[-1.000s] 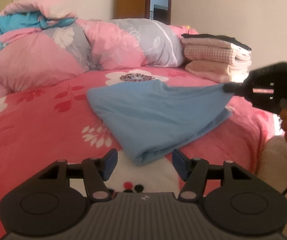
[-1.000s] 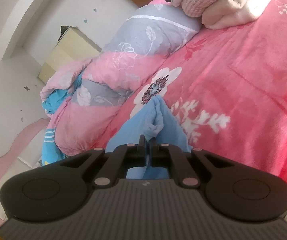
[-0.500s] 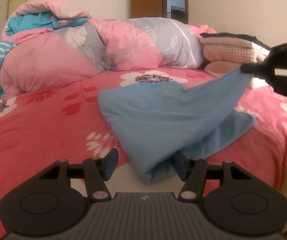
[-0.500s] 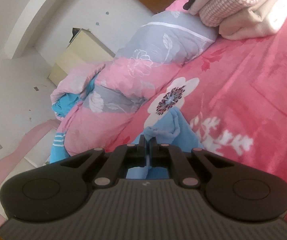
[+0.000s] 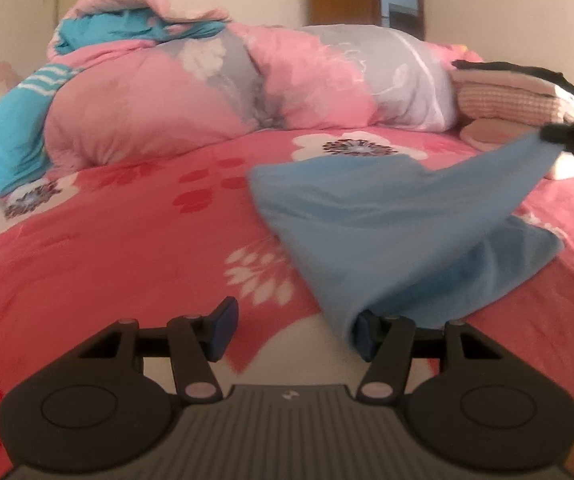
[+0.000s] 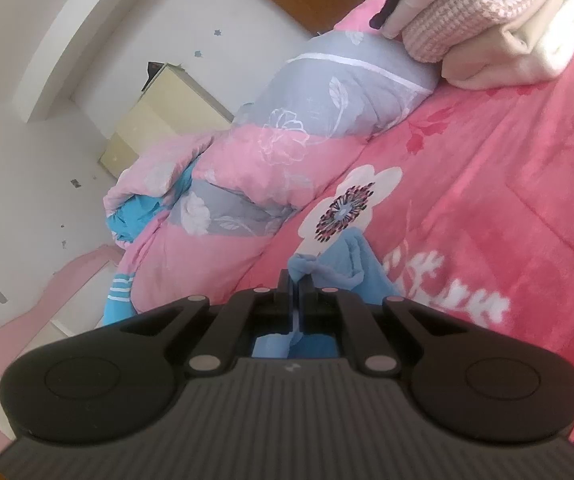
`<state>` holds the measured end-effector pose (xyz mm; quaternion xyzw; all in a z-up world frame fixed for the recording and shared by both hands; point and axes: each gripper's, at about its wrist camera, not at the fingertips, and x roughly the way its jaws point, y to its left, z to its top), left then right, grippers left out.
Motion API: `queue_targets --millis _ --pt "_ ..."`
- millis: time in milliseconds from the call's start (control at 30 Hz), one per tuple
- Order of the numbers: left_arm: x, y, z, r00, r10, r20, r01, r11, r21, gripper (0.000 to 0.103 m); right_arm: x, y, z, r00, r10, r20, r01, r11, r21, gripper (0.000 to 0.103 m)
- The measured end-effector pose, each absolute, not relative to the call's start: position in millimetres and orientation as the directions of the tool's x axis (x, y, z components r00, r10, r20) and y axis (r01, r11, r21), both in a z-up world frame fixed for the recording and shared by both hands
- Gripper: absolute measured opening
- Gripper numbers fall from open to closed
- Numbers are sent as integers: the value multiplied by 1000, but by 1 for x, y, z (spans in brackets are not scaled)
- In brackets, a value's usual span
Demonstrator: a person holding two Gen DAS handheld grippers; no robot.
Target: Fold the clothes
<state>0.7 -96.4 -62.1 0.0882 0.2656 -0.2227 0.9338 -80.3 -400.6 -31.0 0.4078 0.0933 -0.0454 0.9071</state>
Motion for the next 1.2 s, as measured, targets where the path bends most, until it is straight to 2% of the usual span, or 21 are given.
queue_targets --millis 533,667,900,1067,1200 --pt "1 -83 -67 746 -389 -540 459 889 -7 60 -103 -398 -90 934 -17 -357 302 572 763 1" --pt "4 -76 -68 734 -421 -533 458 886 -71 60 -100 -399 -90 934 1 -357 291 575 765 1" --pt "10 -52 -73 716 -499 -489 433 866 -250 61 -96 -408 -99 932 43 -359 284 529 800 1" --pt "9 -50 -75 718 -506 -478 434 862 -261 61 -98 -418 -105 928 75 -365 294 453 842 5" --pt "7 -50 -77 723 -508 -468 438 861 -259 61 -111 -429 -105 944 61 -324 276 389 879 10"
